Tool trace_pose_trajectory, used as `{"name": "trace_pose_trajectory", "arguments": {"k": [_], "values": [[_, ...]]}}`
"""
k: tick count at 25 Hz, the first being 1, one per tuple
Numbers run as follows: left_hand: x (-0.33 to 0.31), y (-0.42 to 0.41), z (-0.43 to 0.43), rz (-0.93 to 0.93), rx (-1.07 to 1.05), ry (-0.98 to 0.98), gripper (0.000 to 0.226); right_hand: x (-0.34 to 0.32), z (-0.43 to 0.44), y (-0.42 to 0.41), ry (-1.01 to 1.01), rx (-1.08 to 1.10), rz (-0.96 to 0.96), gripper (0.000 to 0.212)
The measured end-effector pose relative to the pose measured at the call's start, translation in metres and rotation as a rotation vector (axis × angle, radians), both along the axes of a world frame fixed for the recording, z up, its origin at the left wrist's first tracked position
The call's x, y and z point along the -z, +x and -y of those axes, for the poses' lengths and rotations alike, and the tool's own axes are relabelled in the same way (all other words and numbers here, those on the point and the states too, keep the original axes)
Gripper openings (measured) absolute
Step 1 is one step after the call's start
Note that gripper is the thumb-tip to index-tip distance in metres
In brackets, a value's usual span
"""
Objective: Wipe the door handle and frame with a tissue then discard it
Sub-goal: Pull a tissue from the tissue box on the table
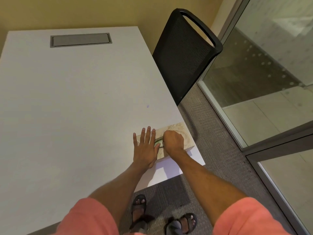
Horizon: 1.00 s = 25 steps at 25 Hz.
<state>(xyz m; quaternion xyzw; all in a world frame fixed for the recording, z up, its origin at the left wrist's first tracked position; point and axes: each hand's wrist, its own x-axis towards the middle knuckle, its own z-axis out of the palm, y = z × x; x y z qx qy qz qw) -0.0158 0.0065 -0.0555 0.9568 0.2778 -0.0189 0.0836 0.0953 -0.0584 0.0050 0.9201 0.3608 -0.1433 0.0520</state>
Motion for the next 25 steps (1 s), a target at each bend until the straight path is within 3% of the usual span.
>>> {"name": "trace_pose_trajectory", "arguments": {"k": [8, 14, 20, 25], "values": [[0.002, 0.000, 0.000, -0.008, -0.005, -0.001, 0.066, -0.002, -0.001, 0.004, -0.007, -0.022, -0.048, 0.019], [0.001, 0.001, -0.001, -0.012, 0.002, 0.010, 0.067, 0.002, 0.013, 0.006, 0.066, -0.172, -0.080, 0.021], [-0.005, 0.001, 0.000, 0.011, 0.005, -0.009, 0.065, -0.003, 0.025, 0.006, 0.247, -0.033, -0.217, 0.028], [-0.009, -0.002, 0.001, 0.044, 0.029, 0.006, 0.067, -0.010, 0.029, 0.012, 0.411, 0.099, -0.382, 0.014]]}}
